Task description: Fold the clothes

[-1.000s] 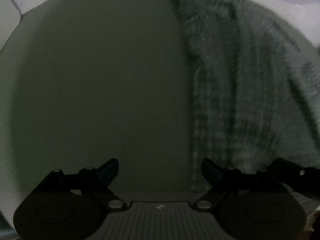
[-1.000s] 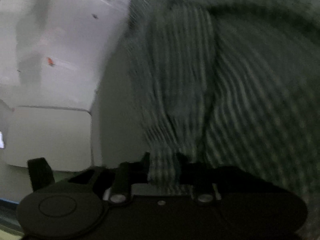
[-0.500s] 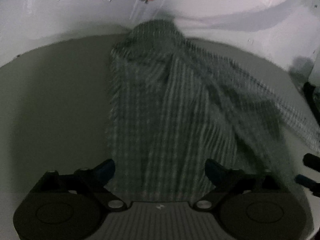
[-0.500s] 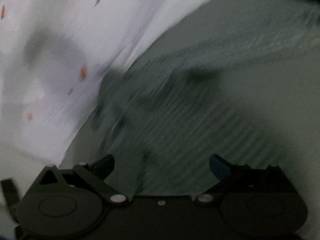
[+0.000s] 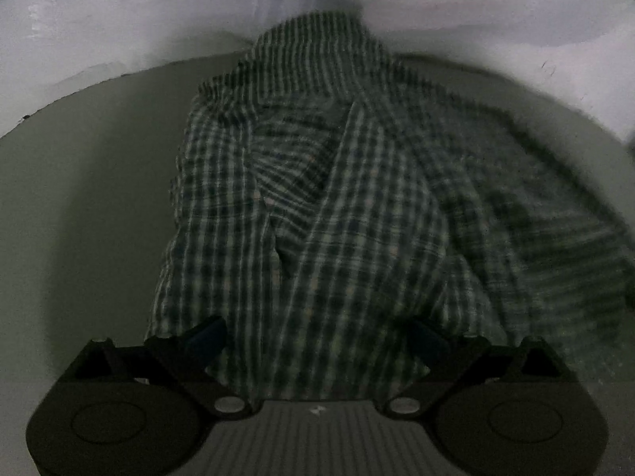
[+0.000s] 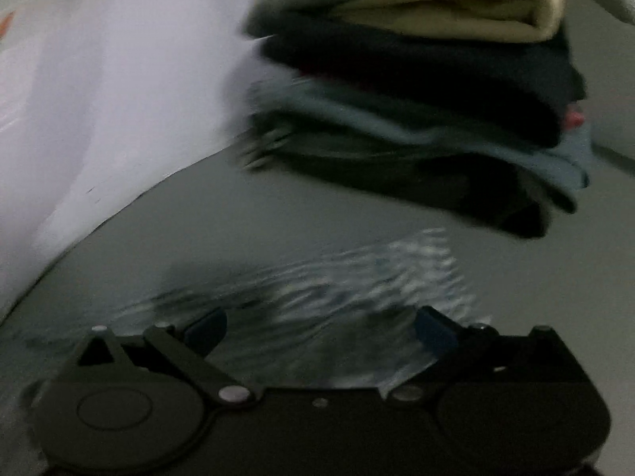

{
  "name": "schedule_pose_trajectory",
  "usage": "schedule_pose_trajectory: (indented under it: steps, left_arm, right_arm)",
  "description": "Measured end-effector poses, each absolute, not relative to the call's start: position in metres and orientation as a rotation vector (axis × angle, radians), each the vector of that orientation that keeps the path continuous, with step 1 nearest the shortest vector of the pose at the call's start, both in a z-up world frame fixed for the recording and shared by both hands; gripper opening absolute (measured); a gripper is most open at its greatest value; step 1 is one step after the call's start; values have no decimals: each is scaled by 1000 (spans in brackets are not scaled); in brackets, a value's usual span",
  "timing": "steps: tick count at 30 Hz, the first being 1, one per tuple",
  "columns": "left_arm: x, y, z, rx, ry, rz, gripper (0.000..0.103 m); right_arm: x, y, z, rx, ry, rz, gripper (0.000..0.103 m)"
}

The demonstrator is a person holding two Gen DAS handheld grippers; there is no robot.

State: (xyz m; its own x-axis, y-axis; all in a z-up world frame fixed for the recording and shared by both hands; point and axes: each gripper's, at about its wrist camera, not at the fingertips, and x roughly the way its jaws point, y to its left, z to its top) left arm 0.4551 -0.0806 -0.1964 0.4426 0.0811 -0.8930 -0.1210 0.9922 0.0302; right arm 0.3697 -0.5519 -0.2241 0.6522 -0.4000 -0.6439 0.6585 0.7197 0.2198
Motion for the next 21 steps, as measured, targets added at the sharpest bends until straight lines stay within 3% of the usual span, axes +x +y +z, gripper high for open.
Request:
schedule_pose_trajectory:
  steps: [4, 21]
  left_arm:
    - [463, -87, -210, 10, 1153, 139, 103]
    - [471, -74, -212, -34, 1233, 113, 103]
  right_arm:
    - [371, -567, -235, 405, 621, -663, 103]
    - [362, -578, -232, 388, 669, -776, 103]
